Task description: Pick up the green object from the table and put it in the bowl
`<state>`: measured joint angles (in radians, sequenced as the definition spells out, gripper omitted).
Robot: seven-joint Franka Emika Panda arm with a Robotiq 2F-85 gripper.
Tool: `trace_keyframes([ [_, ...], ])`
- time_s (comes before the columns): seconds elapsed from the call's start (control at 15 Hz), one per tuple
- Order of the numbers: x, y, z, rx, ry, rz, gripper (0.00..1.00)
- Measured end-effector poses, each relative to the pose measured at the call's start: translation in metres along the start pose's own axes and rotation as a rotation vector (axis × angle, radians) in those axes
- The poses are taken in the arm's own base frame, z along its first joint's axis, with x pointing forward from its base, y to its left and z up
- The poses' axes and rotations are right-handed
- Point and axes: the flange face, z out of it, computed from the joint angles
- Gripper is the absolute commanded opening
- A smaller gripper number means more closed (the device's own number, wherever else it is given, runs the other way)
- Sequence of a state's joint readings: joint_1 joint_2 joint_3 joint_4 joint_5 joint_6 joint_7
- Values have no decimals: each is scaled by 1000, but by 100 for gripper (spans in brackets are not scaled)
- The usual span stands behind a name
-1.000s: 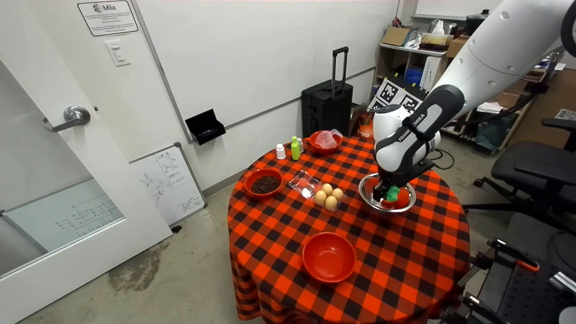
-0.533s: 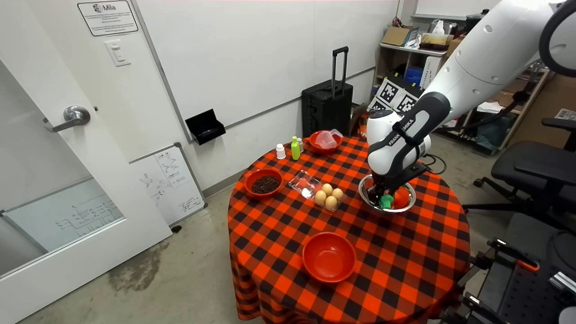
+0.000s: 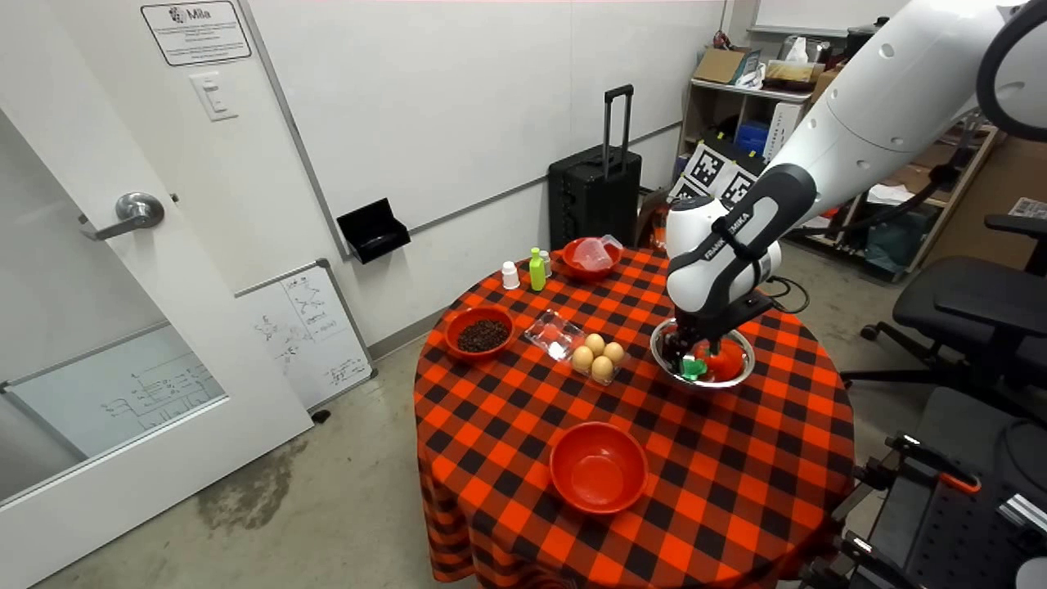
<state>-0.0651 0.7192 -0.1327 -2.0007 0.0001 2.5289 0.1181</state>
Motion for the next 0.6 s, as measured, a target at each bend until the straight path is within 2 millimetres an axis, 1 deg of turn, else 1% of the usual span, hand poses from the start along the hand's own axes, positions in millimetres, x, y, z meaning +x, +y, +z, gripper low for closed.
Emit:
trace_keyframes([
  [0.13, 1, 1, -4, 1, 6, 3, 100],
  [0.27, 2, 2, -14, 4, 21, 14, 100],
  [0.47, -2, 6, -42, 10, 55, 30, 100],
  [0.6, -11, 6, -65, 19, 79, 28, 100],
])
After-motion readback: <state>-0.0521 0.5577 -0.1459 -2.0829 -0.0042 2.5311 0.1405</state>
